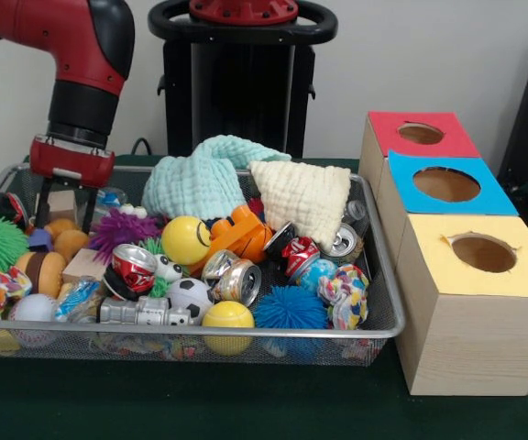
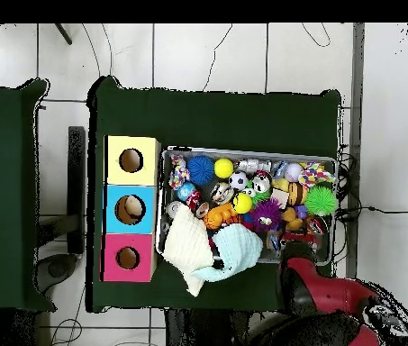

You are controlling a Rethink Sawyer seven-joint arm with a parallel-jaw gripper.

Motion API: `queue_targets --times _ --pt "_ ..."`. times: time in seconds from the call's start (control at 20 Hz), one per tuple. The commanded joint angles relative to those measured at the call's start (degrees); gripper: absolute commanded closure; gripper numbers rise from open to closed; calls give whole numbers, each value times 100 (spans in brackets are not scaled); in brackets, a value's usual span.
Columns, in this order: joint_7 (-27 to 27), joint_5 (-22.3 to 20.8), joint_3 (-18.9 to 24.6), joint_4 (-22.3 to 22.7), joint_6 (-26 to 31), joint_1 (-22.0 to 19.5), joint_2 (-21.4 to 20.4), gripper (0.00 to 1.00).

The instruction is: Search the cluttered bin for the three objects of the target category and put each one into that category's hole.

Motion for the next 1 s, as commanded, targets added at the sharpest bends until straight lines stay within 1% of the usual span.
queue_targets --times 0.05,0.35,0.75,0.8,1.0 --pt "275 26 83 -690 115 221 147 0" --pt "262 232 -105 -799 14 404 308 0" --pt "381 183 -186 -884 -12 491 368 0" --pt "407 169 -191 -894 -14 495 376 100" --pt "429 98 -155 -909 16 462 369 100"
